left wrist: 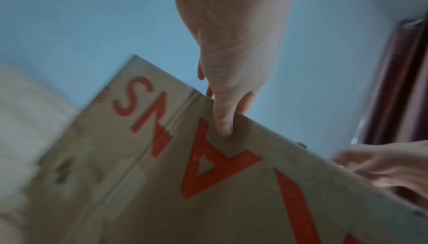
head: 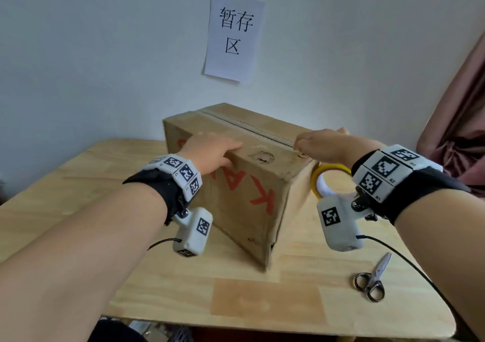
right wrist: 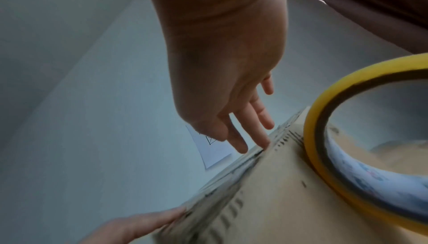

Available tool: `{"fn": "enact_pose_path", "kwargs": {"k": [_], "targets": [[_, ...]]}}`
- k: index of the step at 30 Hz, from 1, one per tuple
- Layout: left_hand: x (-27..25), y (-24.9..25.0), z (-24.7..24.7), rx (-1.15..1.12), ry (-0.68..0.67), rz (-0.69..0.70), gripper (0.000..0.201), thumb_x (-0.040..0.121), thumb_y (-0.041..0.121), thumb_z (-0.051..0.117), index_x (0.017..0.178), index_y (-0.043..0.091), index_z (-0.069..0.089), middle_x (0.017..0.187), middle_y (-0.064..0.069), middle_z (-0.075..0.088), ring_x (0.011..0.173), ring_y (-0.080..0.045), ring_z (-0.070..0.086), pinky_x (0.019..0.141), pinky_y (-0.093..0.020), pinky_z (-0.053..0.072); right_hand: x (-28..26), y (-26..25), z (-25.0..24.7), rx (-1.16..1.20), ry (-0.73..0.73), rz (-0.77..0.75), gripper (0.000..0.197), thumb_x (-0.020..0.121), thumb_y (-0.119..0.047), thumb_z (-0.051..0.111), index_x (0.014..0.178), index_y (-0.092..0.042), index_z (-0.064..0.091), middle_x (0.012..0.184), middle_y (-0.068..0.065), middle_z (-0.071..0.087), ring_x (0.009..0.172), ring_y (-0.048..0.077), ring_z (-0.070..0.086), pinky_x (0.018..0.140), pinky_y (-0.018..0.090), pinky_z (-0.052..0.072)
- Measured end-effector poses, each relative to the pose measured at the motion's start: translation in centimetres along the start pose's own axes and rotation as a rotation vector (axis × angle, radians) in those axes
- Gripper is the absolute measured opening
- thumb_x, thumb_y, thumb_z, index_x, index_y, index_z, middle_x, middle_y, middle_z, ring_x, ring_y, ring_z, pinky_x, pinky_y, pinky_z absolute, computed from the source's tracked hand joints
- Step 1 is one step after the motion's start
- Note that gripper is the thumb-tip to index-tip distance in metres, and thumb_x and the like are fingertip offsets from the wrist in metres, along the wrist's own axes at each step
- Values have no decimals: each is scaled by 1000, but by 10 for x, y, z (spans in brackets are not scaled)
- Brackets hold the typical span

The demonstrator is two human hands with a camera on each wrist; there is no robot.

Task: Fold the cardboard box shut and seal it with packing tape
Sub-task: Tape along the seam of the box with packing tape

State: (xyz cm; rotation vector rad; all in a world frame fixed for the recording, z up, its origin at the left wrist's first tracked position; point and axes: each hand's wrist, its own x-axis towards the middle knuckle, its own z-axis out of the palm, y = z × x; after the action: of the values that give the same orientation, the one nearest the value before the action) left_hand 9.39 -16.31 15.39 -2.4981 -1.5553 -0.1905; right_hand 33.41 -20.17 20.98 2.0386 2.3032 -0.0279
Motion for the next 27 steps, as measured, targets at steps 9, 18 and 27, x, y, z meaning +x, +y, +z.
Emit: {"fn": "enact_pose_path", "kwargs": {"k": [9,18,27], "targets": [[12,30,0,-398,103,-285,39,99,25,27,79,10,57,79,-5,56,73,-27,54,69,-35,44,3,8,-9,445,-11,-73,35,98,-11,39,128,-10,57,131,7,56,123,22,47,92,25,33],[3,77,-16,-194,-162,-116,83,86,72,33,148,18,29,155,-1,26,142,-19,25,109,-34,28,16,51,29,488,-6,104,50,103,-43,26,142,-15,40,146,12,41,137,29,30,114,44,24],[23,6,-7,-214,-197,-129,65,93,56,40,147,21,33,154,-5,30,140,-24,29,111,-35,24,24,33,29,392,-29,64,47,97,-40,43,142,-27,43,145,5,43,138,29,27,113,46,24]]}}
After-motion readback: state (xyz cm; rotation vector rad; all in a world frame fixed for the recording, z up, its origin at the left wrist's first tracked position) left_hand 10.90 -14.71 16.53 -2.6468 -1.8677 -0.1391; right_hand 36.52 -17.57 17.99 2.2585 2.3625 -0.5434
